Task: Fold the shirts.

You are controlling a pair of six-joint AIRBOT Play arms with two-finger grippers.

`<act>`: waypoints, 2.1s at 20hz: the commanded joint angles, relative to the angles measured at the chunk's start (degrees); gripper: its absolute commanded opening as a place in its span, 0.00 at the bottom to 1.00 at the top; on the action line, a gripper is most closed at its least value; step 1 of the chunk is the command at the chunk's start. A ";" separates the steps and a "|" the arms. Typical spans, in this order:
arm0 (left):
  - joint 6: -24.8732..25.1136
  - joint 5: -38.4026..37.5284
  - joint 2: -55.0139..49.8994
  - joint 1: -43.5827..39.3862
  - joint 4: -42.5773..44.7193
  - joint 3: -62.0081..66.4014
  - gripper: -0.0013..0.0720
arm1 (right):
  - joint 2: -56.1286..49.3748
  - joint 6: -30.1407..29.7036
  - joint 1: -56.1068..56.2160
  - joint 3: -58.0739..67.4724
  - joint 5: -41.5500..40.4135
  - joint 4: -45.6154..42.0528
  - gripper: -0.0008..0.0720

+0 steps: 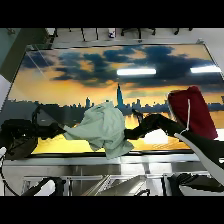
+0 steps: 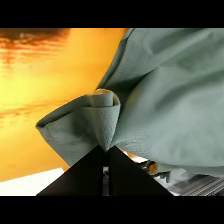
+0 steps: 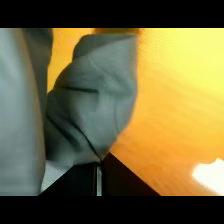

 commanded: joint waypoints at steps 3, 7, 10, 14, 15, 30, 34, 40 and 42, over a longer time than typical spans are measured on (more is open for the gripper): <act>-8.55 2.10 15.96 2.51 -3.72 19.58 0.03 | 18.47 0.98 -16.31 21.99 -7.89 2.73 0.04; -17.14 -2.54 24.72 -0.04 -3.56 44.65 0.03 | 30.03 1.18 -26.82 47.10 -9.33 2.69 0.04; -22.40 -14.05 28.96 -1.92 -2.05 59.34 0.03 | 33.31 1.09 -29.75 62.90 -8.61 0.79 0.04; -27.34 -10.86 25.66 -1.92 7.39 77.18 0.03 | 35.54 0.66 -30.88 74.64 -3.65 -6.25 0.04; -27.36 -9.44 23.52 -1.92 7.39 80.43 0.03 | 36.00 0.26 -30.88 74.64 -1.77 -7.17 0.04; -19.47 -9.49 -22.27 -17.14 17.31 52.63 0.03 | -14.75 1.68 -20.68 69.33 -4.81 -3.54 0.04; -19.28 -9.64 -39.63 -14.38 19.10 60.08 0.03 | -26.12 4.66 -20.33 69.33 0.70 -3.10 0.04; -19.28 -7.54 -54.14 -13.46 18.88 78.01 0.03 | -29.75 4.61 -19.12 69.33 9.46 -2.62 0.04; -19.28 -7.72 -55.47 -13.46 18.99 79.14 0.03 | -29.81 5.64 -19.10 69.31 6.56 -6.82 0.04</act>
